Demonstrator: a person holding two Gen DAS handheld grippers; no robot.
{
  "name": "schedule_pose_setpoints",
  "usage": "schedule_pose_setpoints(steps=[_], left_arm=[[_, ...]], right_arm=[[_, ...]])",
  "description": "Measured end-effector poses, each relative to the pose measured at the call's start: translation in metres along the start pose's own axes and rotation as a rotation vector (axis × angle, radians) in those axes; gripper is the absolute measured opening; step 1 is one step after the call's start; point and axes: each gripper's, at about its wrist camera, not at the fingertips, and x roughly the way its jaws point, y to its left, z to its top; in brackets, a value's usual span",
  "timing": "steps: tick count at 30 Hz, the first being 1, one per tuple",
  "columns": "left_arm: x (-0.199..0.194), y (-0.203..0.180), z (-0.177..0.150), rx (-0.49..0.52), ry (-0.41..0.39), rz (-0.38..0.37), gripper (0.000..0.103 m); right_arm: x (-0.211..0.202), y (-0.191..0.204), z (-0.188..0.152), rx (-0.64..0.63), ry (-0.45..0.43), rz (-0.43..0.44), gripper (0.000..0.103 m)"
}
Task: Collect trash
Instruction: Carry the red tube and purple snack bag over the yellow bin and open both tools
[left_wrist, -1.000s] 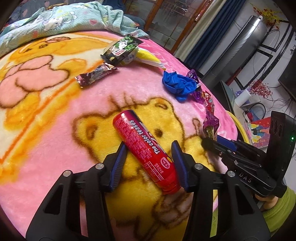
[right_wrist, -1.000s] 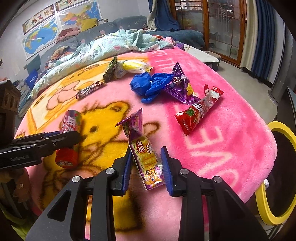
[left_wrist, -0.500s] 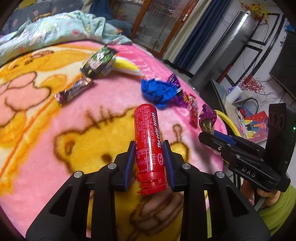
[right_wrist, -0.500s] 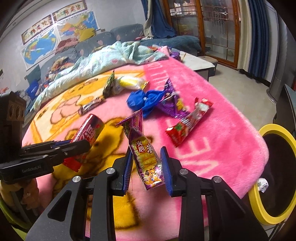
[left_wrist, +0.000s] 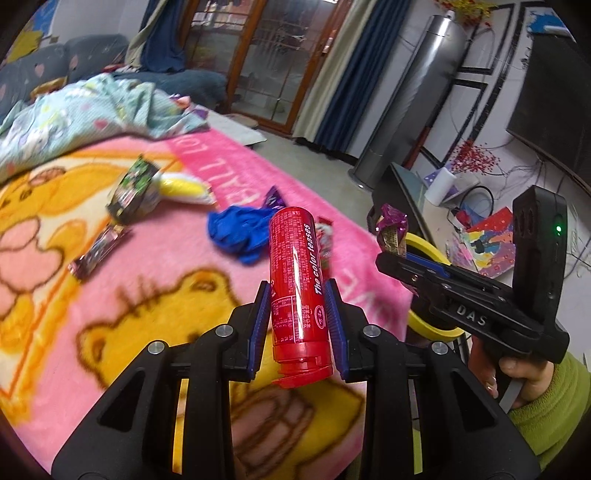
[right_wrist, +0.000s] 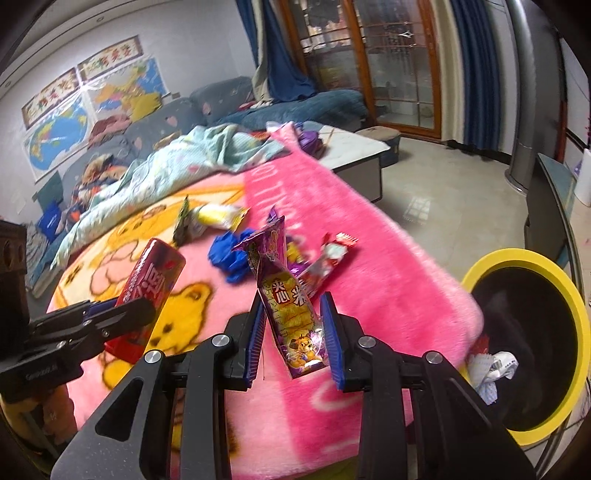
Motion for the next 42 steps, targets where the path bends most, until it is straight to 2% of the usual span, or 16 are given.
schedule_pose_setpoints(steps=[18, 32, 42], left_arm=[[0.014, -0.054, 0.021, 0.129, -0.027, -0.071, 0.023], [0.033, -0.087, 0.022, 0.194, -0.003, -0.120, 0.023], [0.046, -0.107, 0.023, 0.229, 0.003, -0.162, 0.023]], right_arm=[[-0.037, -0.065, 0.009, 0.160, -0.086, -0.130, 0.028], [-0.056, -0.123, -0.001, 0.316, -0.102, -0.250, 0.028], [-0.065, -0.152, -0.011, 0.391, -0.106, -0.294, 0.029]])
